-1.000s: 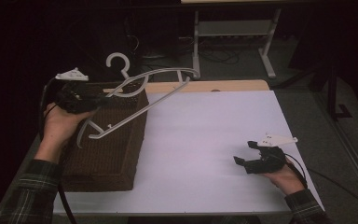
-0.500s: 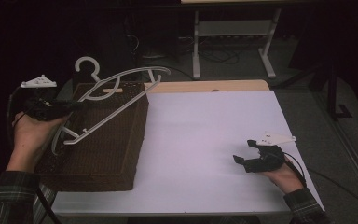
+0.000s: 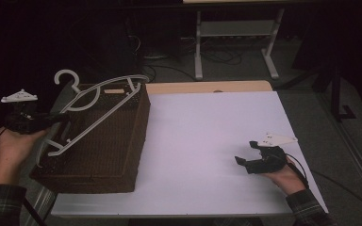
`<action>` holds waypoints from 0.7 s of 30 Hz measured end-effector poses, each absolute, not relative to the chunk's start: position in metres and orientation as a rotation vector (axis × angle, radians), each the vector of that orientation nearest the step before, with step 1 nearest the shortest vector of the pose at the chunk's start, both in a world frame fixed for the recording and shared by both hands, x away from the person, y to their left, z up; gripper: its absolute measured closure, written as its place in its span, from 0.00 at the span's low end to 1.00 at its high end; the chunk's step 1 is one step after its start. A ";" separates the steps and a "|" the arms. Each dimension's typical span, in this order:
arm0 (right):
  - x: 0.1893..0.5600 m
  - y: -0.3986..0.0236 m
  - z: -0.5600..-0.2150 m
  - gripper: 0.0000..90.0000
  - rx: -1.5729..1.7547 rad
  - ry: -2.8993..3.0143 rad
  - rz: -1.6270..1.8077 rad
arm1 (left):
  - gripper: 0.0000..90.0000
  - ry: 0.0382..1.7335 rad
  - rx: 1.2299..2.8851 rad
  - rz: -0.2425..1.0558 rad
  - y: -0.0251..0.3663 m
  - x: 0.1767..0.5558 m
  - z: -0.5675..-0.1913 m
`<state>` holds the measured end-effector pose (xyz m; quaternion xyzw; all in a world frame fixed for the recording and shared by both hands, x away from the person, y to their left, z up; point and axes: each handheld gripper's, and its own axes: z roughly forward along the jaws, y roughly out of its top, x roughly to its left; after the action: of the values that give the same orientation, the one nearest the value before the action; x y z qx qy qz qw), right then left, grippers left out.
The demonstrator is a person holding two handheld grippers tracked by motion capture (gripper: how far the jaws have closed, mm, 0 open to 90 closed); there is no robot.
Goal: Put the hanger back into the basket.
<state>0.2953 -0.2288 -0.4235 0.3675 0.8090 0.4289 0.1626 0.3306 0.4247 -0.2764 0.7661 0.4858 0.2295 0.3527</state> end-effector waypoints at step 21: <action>0.296 -0.230 -0.423 0.18 1.064 2.312 1.218 | 0.92 1.361 2.032 0.555 0.435 0.342 -0.310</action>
<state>0.2961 -0.2295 -0.4233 0.3722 0.8090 0.4262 0.1593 0.3419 0.4350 -0.3105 0.7699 0.5158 0.2104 0.3114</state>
